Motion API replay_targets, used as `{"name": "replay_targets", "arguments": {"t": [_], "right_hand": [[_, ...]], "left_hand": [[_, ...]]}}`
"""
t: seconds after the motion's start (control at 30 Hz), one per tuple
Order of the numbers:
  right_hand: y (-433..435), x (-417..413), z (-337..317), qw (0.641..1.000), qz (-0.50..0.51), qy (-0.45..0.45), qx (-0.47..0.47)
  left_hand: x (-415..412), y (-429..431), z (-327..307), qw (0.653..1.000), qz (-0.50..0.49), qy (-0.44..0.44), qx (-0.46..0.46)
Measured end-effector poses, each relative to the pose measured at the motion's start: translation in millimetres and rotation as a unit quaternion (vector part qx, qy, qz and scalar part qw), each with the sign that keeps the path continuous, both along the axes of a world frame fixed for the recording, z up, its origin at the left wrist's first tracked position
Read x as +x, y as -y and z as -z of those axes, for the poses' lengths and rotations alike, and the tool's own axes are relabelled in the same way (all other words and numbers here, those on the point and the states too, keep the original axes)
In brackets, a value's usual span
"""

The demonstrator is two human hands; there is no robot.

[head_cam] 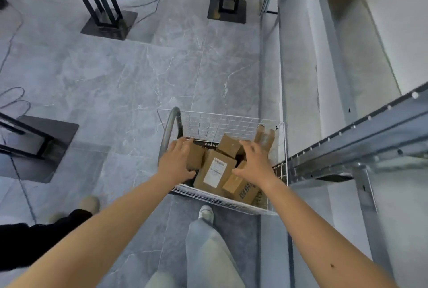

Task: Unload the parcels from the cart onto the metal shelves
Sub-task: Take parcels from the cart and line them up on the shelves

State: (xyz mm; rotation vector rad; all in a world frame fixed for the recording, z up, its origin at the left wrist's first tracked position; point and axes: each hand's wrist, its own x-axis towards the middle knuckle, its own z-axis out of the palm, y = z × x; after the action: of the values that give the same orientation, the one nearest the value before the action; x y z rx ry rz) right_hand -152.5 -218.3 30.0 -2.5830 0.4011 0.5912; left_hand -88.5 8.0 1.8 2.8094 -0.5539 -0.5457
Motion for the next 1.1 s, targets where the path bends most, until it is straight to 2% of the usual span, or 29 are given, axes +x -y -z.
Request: {"name": "replay_targets", "arguments": {"t": [0.33, 0.63, 0.87, 1.0, 1.1], "right_hand": [[13, 63, 62, 0.998, -0.042, -0.044, 0.027], [8, 61, 129, 0.995, -0.016, -0.050, 0.081], [4, 78, 178, 0.993, 0.018, -0.033, 0.113], [1, 84, 207, 0.994, 0.016, -0.020, 0.106], [-2, 85, 226, 0.993, 0.026, -0.027, 0.116]], "left_hand": [[41, 16, 61, 0.984, -0.136, -0.112, -0.030], [57, 23, 136, 0.960, -0.203, -0.187, -0.049], [83, 29, 202, 0.919, -0.313, -0.235, -0.048], [96, 23, 235, 0.913, -0.332, -0.234, -0.038], [104, 12, 260, 0.881, -0.396, -0.255, -0.041]]}}
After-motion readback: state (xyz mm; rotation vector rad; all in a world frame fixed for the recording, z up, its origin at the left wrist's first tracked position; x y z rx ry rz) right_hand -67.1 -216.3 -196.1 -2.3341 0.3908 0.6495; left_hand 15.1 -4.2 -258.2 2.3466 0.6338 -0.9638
